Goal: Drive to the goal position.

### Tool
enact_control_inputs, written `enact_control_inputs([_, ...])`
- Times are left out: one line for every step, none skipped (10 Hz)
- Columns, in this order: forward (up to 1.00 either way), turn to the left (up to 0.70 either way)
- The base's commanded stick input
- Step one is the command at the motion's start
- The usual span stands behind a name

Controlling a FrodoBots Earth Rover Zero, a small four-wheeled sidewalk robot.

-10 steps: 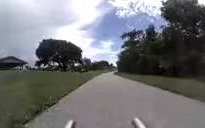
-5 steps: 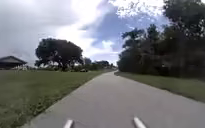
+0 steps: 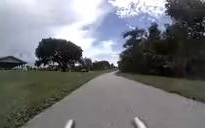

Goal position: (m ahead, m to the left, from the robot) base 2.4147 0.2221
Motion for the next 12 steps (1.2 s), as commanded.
enact_control_inputs([0.7, 0.0])
enact_control_inputs([0.7, 0.0])
enact_control_inputs([0.7, 0.0])
enact_control_inputs([0.7, 0.0])
enact_control_inputs([0.7, 0.0])
enact_control_inputs([0.7, 0.0])
enact_control_inputs([0.7, 0.0])
enact_control_inputs([0.7, 0.0])
enact_control_inputs([0.7, 0.0])
enact_control_inputs([0.7, 0.0])
enact_control_inputs([0.7, 0.0])
enact_control_inputs([0.7, 0.0])
